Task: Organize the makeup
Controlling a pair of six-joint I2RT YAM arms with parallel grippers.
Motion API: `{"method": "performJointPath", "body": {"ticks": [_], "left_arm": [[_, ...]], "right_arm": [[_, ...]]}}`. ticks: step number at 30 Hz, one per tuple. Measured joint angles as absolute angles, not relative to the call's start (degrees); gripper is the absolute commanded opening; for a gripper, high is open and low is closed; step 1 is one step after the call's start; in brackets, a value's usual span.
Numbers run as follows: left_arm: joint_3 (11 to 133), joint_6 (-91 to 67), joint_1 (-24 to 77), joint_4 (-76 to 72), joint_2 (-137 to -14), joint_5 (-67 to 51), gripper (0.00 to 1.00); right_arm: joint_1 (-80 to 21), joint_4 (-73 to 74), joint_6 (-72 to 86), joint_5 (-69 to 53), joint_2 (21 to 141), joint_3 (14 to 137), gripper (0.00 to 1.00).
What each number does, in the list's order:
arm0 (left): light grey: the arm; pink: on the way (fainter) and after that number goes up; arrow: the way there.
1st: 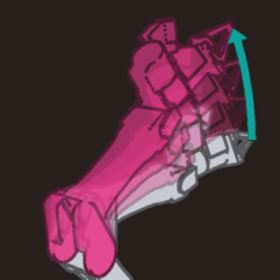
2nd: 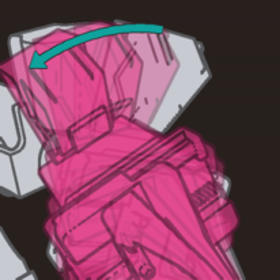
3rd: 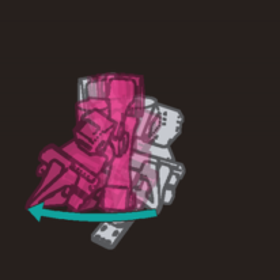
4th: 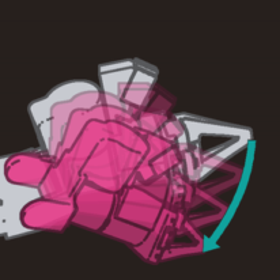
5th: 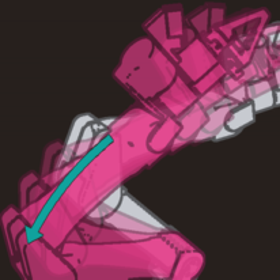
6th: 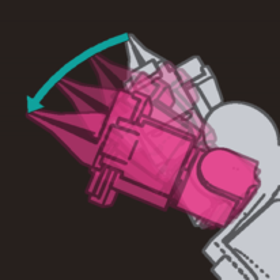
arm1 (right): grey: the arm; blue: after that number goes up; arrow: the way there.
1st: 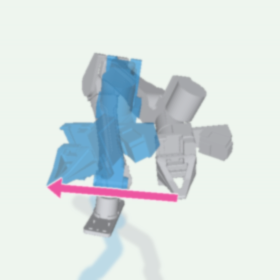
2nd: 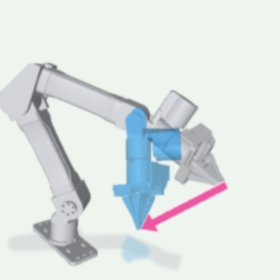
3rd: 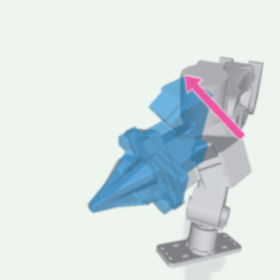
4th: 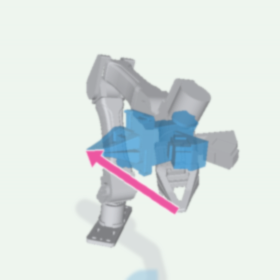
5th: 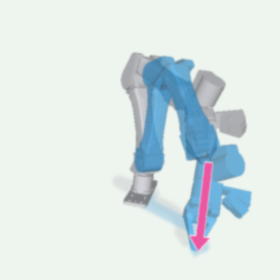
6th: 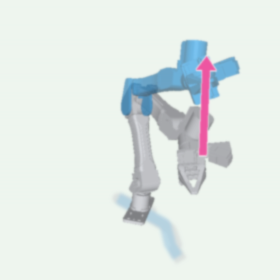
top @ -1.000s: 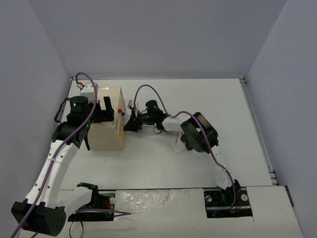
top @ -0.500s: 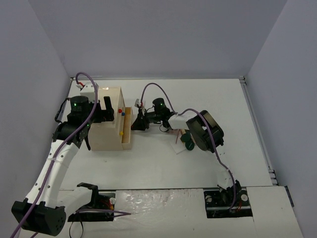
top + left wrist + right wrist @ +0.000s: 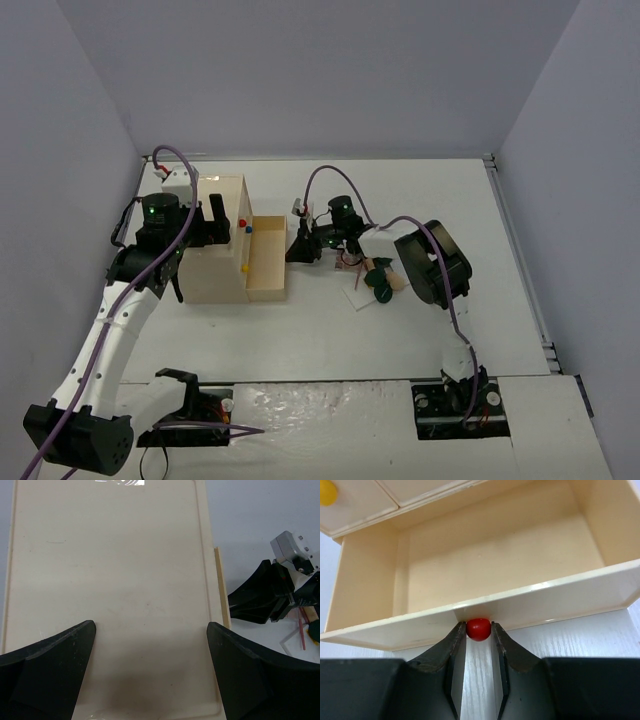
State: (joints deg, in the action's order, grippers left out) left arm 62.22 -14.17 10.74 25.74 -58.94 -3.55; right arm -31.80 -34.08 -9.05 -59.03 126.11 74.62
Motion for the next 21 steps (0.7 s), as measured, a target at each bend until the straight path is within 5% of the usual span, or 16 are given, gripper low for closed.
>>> {"method": "performJointPath", "body": {"ticks": [9,16,21], "left_arm": [[62.22,-14.17,10.74,25.67,-59.00,-3.40,0.92],[62.22,-14.17,10.74,25.61,-59.02,-3.36,0.92],[62.22,-14.15,10.74,25.58,-59.02,-3.38,0.93]], "right_arm": [[-30.50,-32.00,-11.29,-58.73,124.00,72.24,0.02],[-30.25,-28.85,-12.73,-56.67,122.88,72.07,0.54],[-28.87,-23.21,-14.16,-49.74,119.73,71.81,0.73]]}}
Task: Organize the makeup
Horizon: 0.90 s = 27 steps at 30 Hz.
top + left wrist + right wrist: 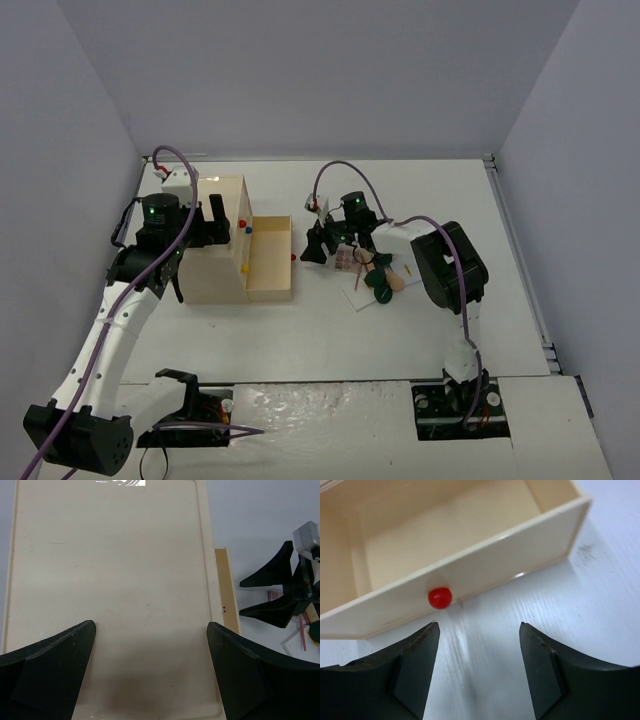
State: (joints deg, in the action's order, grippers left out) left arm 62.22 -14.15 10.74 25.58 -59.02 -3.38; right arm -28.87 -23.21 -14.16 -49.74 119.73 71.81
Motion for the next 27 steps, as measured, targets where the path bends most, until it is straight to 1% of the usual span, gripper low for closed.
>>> {"method": "performJointPath", "body": {"ticks": [3,7,11,14,21,27], "left_arm": [[62.22,-14.10,10.74,25.58,-58.95,-3.41,0.93],[62.22,-13.90,10.74,25.71,-58.73,-3.57,0.94],[63.14,-13.53,10.74,27.57,-58.42,-3.60,0.96],[65.10,-12.63,10.74,29.43,-57.79,-2.86,0.97],[66.62,-10.44,10.74,29.65,-49.82,2.35,0.97],[63.67,-9.28,10.74,28.02,-43.65,6.82,0.97]], "right_arm": [[-28.28,-20.28,-14.48,-43.77,115.61,70.87,0.87],[-28.23,-15.59,-15.45,-36.29,108.81,70.18,0.99],[-28.78,-9.49,-18.04,-29.85,104.15,70.28,1.00],[-29.70,-4.72,-20.79,-25.82,103.38,70.30,1.00],[-31.31,5.14,-26.53,-20.95,104.37,71.05,1.00],[-31.33,8.94,-29.80,-18.90,107.93,73.65,1.00]]}}
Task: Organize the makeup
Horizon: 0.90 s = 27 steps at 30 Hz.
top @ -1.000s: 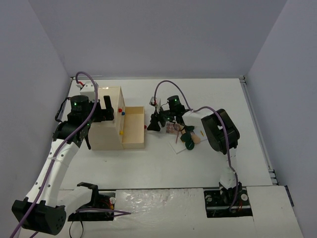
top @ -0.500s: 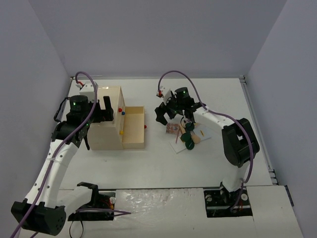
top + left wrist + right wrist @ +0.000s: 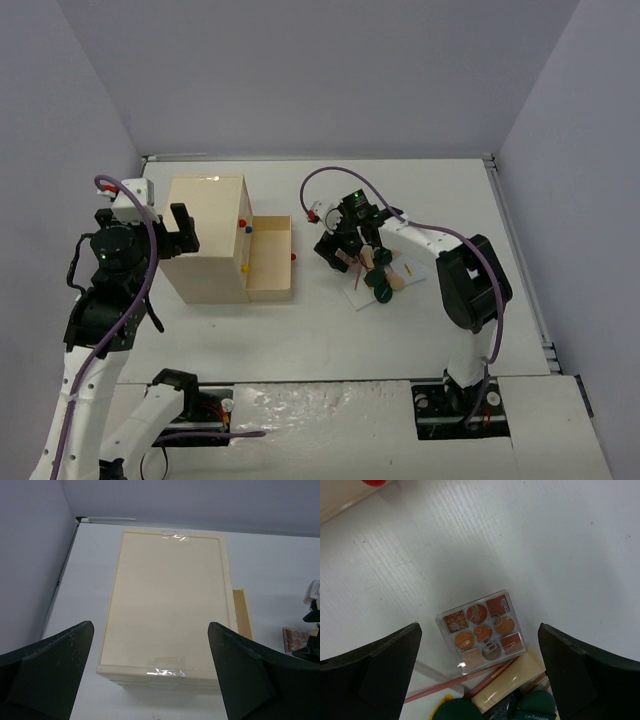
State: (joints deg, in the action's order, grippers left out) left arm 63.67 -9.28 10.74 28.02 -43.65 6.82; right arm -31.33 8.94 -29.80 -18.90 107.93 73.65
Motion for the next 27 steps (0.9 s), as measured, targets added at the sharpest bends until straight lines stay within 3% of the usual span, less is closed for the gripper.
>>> {"method": "performJointPath", "body": {"ticks": [11,15,18,23,27], "left_arm": [[56.65,-9.16,10.74,26.77,-40.79,9.53,0.97],[56.42,-9.17,10.74,26.51,-40.49,9.58,0.97],[56.42,-9.17,10.74,26.35,-40.31,9.56,0.97],[56.42,-9.19,10.74,26.24,-40.27,9.54,0.97],[56.42,-9.19,10.74,26.24,-40.40,9.47,0.97]], "right_arm": [[-30.78,12.40,-33.72,-17.34,112.60,75.45,0.99],[-30.59,13.73,-34.43,-17.83,114.27,76.98,0.94],[-30.39,14.56,-34.63,-18.37,115.02,78.01,0.83],[-30.37,15.64,-34.87,-18.87,115.87,79.36,0.48],[-30.37,16.31,-34.72,-18.71,116.45,80.45,0.35]]}}
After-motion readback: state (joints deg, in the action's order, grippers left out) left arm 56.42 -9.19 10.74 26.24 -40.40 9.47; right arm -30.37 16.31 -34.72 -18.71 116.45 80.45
